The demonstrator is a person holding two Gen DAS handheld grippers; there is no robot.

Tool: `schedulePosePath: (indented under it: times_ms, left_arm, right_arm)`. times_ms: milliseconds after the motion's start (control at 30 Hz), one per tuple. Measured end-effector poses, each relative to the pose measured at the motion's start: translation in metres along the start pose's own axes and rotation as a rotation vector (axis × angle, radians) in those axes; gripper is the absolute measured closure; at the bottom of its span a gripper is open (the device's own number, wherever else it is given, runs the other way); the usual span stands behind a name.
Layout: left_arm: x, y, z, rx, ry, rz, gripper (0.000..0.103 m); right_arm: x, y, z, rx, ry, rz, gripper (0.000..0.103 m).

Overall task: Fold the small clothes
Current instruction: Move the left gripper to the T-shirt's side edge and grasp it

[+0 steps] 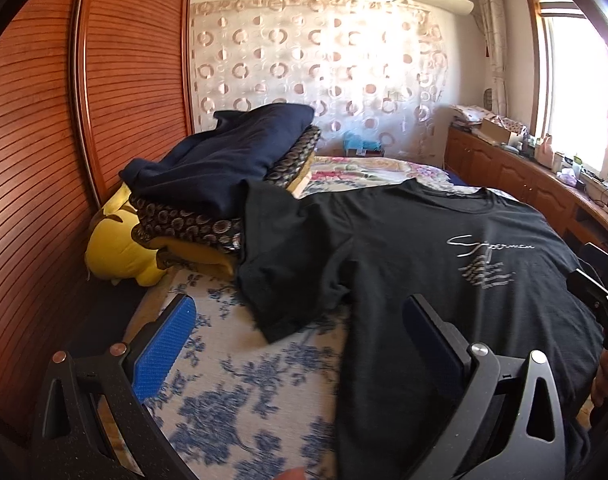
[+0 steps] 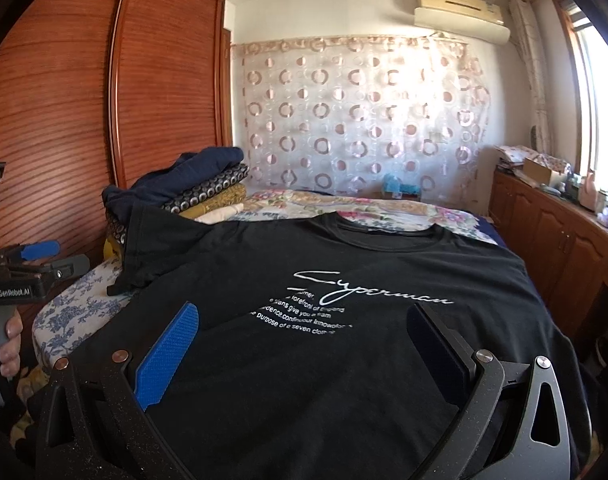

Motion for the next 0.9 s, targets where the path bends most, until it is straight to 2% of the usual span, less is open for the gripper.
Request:
schedulePosePath:
  times_ms: [200,333,500,567,600,667,833,900]
  left_arm:
    - [0.021,-0.002,0.014,0.013,0.010,0.039,0.000]
    - [0.037,-0.007,0.022,0.007,0.043,0.073,0.003]
    - [0.061,-0.011,0.027,0.018,0.051,0.133,0.010]
    - [0.071,-0.011,0.028,0.018,0.065,0.161,0.022]
    - [0.080,-0.010,0.029,0.013,0.077,0.188,0.024]
    - [0.091,-0.010,0.032,-0.002,0.081,0.226,0.037]
    - [0.114,-0.009,0.038,-0.023,0.081,0.294,0.050]
    - [0.118,-0.009,0.038,-0.022,0.080,0.311,0.052]
  right_arm:
    - [0.017,-0.007,-0.009,-0.008,-0.048,0.065,0.000]
    - [0.024,-0.012,-0.014,-0.022,-0.059,0.101,0.000]
    - [0.035,-0.015,-0.016,-0.031,-0.114,0.179,0.009]
    - [0.038,-0.016,-0.015,-0.051,-0.131,0.213,0.010]
    - [0.039,-0.016,-0.016,-0.058,-0.138,0.225,0.010]
    - [0.042,-0.017,-0.017,-0.069,-0.145,0.242,0.010]
    - [0.045,-0.024,-0.027,-0.072,-0.153,0.286,0.010]
    - [0.048,-0.025,-0.027,-0.067,-0.163,0.297,0.010]
Point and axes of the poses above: each gripper's, at about its wrist camera, not at the fingertips, and x roughly the way its jaws point, z to its left, y to its underside, the point moved 1 cm from there along x, roughly the way its jaws point, and after that the axes turned 6 degrees about -y, right-handed, at the moved point
